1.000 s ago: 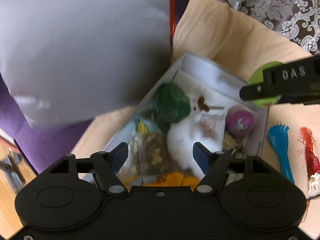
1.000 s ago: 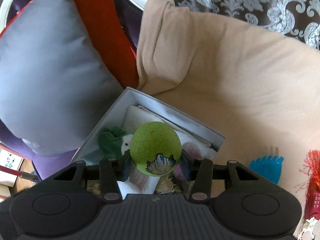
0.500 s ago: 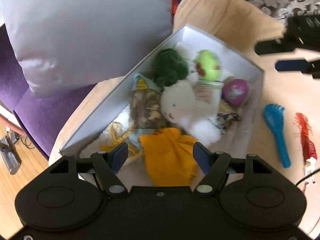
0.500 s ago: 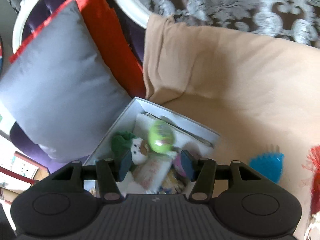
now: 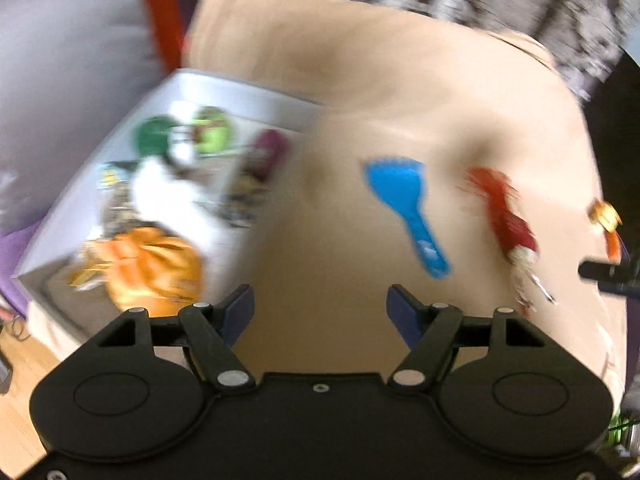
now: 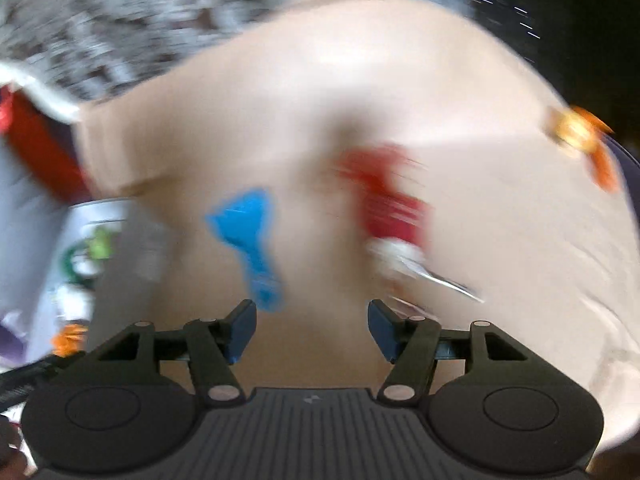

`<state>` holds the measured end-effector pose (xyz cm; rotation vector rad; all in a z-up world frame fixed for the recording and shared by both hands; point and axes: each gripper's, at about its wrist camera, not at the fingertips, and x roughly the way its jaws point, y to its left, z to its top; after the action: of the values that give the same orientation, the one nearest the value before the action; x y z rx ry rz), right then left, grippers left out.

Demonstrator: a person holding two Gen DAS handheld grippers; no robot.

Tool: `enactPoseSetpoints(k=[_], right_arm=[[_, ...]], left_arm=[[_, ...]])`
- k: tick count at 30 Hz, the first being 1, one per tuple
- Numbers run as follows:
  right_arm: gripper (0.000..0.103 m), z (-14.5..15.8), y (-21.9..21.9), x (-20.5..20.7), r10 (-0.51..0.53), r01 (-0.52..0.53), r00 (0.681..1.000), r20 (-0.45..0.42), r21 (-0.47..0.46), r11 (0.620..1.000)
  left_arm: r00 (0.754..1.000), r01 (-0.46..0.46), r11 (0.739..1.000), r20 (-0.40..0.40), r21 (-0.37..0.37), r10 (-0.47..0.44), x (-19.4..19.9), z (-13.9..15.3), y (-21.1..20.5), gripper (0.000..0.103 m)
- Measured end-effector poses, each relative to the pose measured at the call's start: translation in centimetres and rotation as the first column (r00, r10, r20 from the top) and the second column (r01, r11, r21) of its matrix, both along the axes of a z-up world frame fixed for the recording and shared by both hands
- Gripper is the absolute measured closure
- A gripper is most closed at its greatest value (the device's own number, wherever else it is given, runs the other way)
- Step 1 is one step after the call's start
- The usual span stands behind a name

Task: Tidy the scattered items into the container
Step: 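Withdraw both open tools from the box back over the blanket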

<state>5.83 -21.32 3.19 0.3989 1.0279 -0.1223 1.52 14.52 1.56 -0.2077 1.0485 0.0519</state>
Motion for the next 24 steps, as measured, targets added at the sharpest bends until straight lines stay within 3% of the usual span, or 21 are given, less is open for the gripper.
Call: enactPoseSetpoints(k=[5,10,19,24], right_arm=[[0.04,-3.8,-5.5,-4.9,-0.125,0.125,0.99,-0.064,-0.007,0.992],[0.039,-6.4,-8.0,-7.8,-0.177,0.181,0.98,-0.092,0.032,0.983],[0.038,-9.9,-9.1,-8.5,-0.205,0.219,0.967,-0.15,0.083,0.972],[0.038,-11.3,-9.3,-7.6,-0.207,0.224,0.961,-0.186,0.078,0.971]], left_arm=[[0.994,0.107,0.993,0.0,0.053,-0.107,0.5,-0.5,-6.8,0.032],[0.983,0.181,0.979,-0.027,0.094,-0.179,1.0,-1.8,-11.7,0.032],[0.969,0.246,0.958,-0.074,0.15,-0.237,2.9,-4.5,-16.2,0.032],[0.97,0.233,0.964,-0.101,0.13,-0.221,5.3,-6.2,-17.5,0.031]])
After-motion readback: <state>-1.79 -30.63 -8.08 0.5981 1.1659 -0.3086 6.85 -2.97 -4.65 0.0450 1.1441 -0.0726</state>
